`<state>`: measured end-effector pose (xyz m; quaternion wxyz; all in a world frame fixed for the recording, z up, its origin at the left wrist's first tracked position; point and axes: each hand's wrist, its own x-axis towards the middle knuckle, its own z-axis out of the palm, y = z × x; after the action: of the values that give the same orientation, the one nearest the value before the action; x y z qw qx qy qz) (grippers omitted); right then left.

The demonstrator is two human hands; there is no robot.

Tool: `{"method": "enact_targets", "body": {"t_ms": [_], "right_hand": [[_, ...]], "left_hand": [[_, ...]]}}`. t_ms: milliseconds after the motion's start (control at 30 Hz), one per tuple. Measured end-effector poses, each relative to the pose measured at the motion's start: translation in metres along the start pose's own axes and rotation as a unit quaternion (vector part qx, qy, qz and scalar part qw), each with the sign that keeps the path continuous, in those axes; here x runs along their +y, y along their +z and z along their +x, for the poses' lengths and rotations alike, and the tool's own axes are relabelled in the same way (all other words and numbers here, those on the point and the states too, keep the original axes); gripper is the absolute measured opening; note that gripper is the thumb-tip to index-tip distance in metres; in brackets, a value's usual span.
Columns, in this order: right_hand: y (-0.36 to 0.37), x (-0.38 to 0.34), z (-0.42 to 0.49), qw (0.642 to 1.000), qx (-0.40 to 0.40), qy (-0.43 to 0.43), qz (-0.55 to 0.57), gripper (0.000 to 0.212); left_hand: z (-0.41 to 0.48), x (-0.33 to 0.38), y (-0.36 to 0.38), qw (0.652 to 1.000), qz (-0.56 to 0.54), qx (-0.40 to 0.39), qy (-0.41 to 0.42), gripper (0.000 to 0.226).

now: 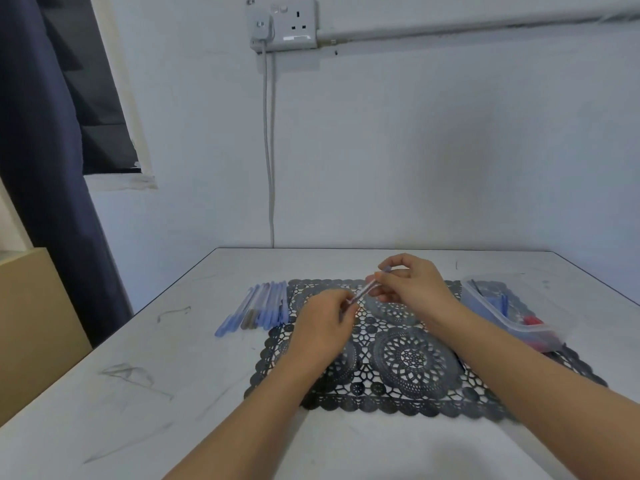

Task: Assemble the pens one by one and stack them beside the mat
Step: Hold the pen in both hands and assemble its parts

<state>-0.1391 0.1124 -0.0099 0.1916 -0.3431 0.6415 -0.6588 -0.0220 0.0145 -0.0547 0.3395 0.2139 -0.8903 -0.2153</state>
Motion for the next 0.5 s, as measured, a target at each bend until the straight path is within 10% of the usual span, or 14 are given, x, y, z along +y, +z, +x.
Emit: {"method": "enact_targets", "body": {"t_ms": [233, 500], "right_hand": [[-0.026, 0.016, -0.021, 0.985, 0.008, -0.054, -0.162, 0.007], [-0.038, 0.051, -0.030, 0.845, -0.042, -0.196, -0.495, 0.025]], "left_hand": [[-0.004, 0.008, 0.000, 0.997, 0.015, 0.010, 0.077, 0.029], [-0.005, 0.013, -0.009, 0.988, 0.132, -0.035, 0.074, 0.040]]}}
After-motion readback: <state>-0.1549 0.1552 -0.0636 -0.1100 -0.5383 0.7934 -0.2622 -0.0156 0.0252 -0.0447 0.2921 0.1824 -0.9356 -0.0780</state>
